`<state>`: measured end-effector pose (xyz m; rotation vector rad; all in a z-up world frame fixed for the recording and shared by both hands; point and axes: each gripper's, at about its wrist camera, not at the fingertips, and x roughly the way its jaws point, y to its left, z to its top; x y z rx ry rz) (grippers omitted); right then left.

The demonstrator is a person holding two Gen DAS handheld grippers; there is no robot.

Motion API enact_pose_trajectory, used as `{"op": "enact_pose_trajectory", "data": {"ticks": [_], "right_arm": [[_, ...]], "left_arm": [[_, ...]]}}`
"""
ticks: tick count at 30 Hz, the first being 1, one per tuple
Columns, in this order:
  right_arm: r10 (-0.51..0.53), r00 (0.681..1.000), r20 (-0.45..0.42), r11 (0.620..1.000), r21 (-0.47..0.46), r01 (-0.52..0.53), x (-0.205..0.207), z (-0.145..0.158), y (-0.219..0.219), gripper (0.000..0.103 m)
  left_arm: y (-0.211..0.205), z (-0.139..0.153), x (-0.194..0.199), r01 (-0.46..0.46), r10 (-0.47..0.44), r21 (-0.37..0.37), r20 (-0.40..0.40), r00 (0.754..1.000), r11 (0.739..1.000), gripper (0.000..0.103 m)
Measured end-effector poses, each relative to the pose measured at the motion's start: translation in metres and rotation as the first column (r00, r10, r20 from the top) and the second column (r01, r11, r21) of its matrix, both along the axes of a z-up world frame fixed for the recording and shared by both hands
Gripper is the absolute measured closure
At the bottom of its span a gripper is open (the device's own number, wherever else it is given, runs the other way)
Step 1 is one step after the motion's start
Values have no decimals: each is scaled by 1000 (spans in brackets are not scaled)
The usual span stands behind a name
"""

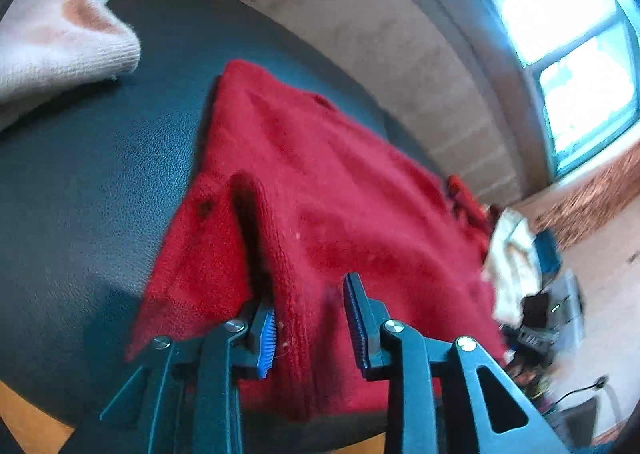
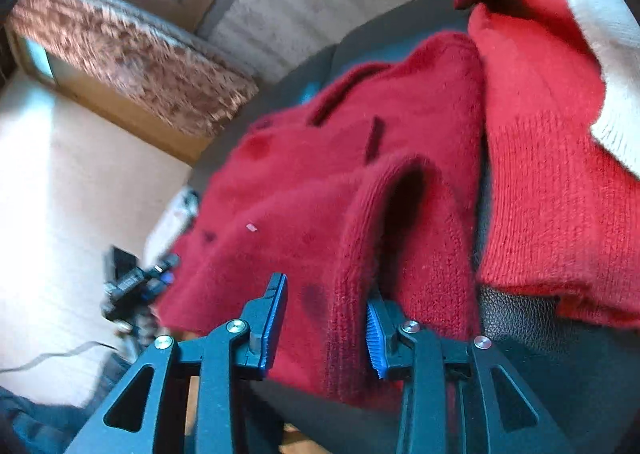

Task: Fold clothes

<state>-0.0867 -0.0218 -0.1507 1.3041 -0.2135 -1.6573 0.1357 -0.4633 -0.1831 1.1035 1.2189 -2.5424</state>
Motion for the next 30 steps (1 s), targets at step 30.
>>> {"op": "enact_pose_trajectory", "data": {"ticks": [30], "right_arm": [[-275, 923, 270, 910, -237, 340, -107, -25, -12, 56]], "left_arm": [[-105, 7, -51, -267, 287, 256, -45, 957, 929, 79]]}}
